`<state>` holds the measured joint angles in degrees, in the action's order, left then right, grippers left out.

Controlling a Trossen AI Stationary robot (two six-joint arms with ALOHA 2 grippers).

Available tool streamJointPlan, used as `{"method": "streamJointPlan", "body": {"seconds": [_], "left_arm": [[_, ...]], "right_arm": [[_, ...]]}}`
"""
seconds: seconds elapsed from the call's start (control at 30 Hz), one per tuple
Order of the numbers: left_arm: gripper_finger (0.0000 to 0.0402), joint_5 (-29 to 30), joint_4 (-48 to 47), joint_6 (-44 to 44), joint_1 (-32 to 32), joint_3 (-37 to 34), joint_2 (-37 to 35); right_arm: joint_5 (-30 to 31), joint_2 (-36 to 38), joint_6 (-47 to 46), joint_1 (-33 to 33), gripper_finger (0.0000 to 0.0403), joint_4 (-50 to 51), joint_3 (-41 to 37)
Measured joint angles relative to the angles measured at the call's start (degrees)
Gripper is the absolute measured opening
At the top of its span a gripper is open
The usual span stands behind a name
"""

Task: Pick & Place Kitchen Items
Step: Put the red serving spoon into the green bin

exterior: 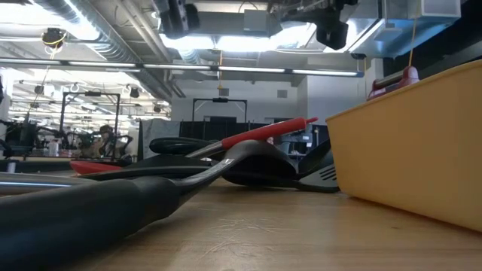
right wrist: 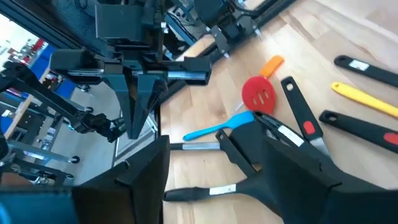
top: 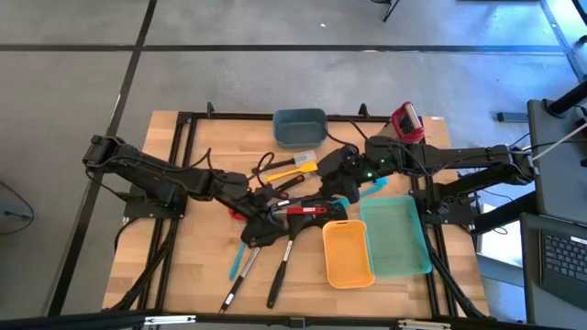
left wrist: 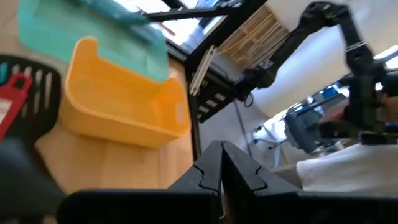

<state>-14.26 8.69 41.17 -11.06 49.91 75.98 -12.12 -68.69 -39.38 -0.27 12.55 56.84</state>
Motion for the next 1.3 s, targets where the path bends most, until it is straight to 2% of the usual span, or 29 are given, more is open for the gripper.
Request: {"method": "streamJointPlan", "body": {"seconds": [0.4,0.87,1.1,1.3], "left_arm": [[0.0001,3.08,-7.87,-2.46,-1.43,0.0,-0.01],[0.0001,8.08,-22.59,-2.97,-2.59,0.0,-0.01],[0.0001,18.45,-27.8,-2.51,-8.01,0.0,-0.04],[0.0001,32.57,-26.86,-0.59,-14.09,-0.02,-1.47]], "right_arm": [[0.06,-1.26,2.73,2.64,0.025,5.04,0.0],[-0.11,-11.51,2.8,5.38,0.025,4.84,0.02],[-0.12,-12.41,3.57,5.28,0.025,4.74,0.02],[-0.09,-12.41,5.8,5.25,0.025,2.1,0.02]]}}
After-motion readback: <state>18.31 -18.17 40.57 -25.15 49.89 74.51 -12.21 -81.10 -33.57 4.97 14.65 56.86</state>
